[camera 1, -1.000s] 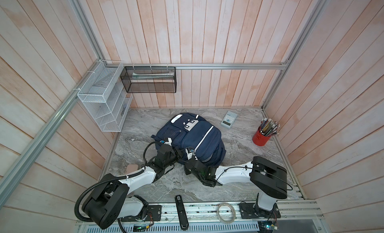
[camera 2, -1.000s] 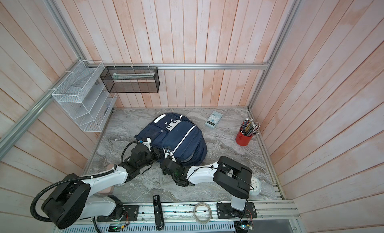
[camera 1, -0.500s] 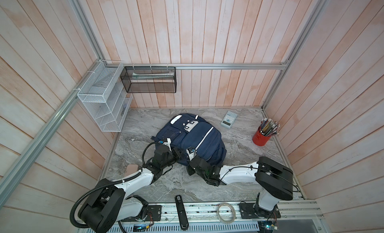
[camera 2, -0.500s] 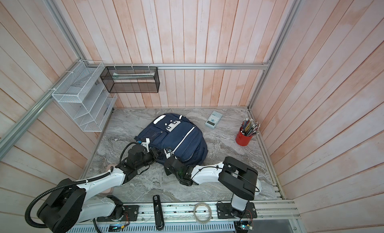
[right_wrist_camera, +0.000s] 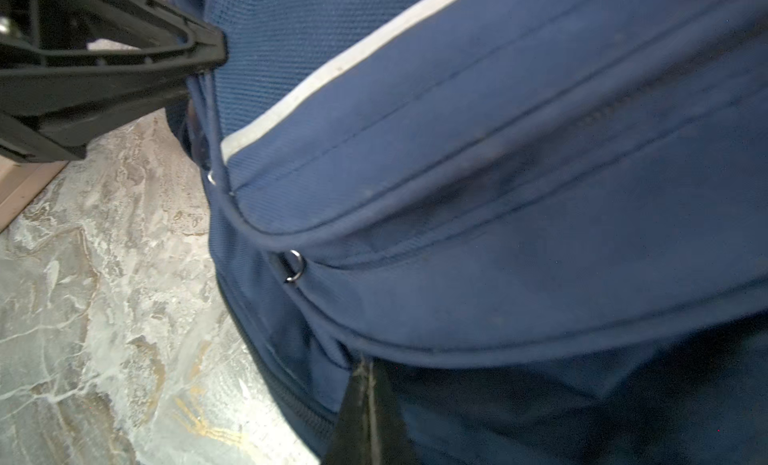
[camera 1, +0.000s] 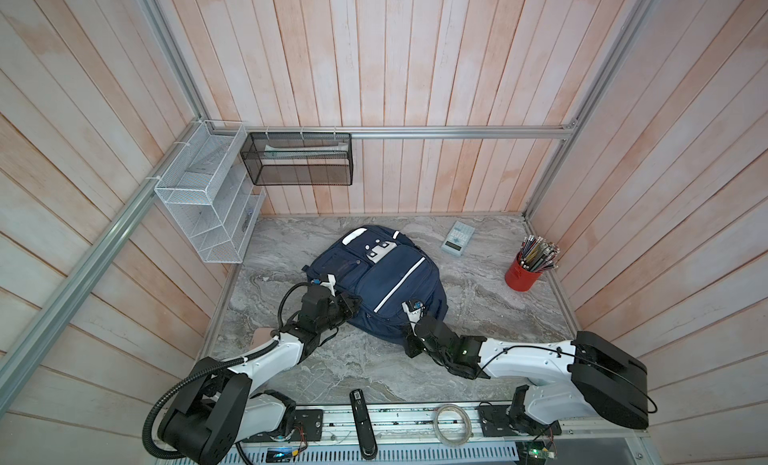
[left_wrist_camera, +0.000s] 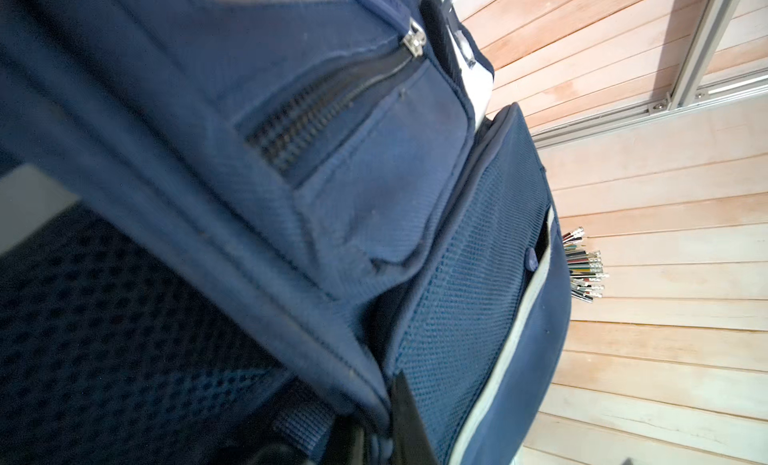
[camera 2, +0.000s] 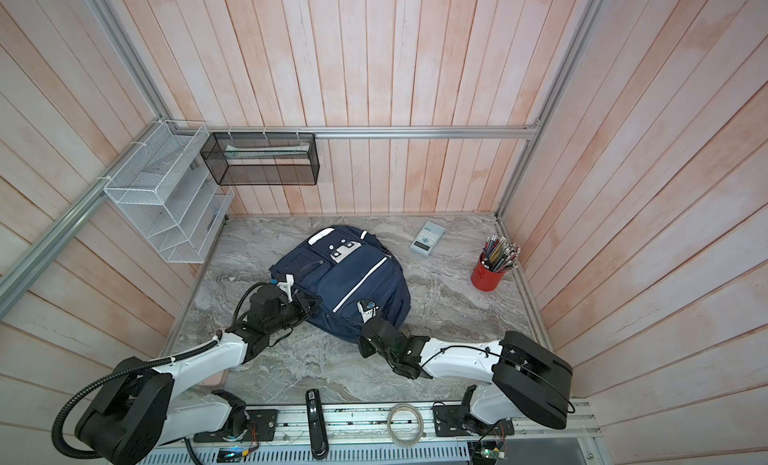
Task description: Pack the student bag
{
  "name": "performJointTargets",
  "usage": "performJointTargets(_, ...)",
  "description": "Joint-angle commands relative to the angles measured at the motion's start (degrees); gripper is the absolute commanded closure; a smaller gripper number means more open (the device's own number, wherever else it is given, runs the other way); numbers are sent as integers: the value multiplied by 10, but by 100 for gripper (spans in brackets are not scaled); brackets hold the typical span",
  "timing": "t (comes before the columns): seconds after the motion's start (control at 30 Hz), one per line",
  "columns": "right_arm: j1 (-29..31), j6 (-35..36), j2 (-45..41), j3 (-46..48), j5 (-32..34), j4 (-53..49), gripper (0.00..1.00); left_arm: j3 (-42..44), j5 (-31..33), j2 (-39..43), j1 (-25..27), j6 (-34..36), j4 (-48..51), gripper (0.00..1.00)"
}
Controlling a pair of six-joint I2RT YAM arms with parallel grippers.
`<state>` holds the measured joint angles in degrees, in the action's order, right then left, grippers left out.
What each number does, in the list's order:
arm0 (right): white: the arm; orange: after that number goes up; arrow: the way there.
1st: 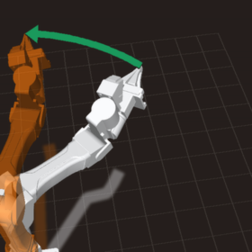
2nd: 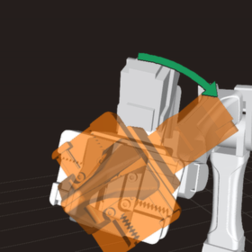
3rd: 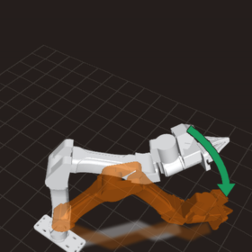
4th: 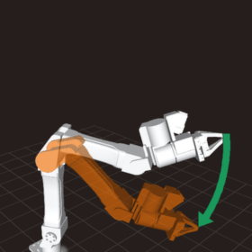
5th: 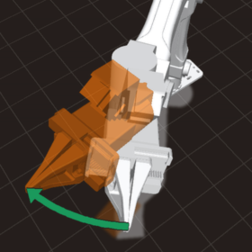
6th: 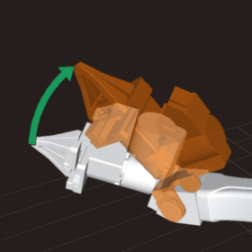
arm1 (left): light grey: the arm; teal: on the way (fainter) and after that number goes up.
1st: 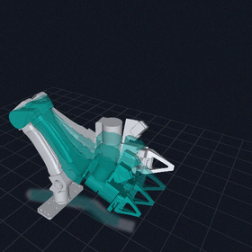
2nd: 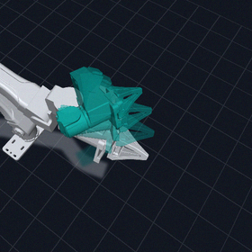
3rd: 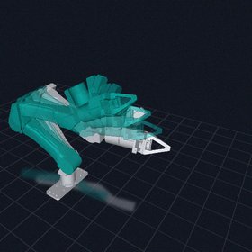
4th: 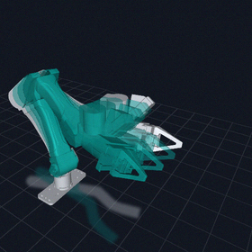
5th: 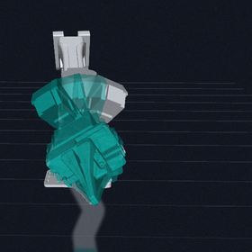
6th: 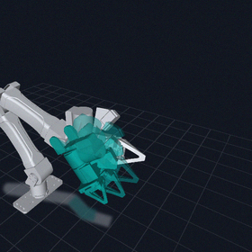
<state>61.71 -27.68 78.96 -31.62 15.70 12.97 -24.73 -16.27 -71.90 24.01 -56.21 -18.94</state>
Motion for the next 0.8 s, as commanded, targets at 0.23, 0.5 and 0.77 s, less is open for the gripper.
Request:
performJointTargets(0.23, 62, 19, 27, -31, 0, 64, 96, 4, -22, 27, 51, -64, -79, 100)
performJointTargets(0.5, 52, 18, 115, -87, 126, 77, 73, 10, 1, 66, 92, -76, -60, 100)
performJointTargets(0.77, 50, 88, 151, -127, 113, 157, 58, 33, 8, 46, 120, -97, -91, 100)
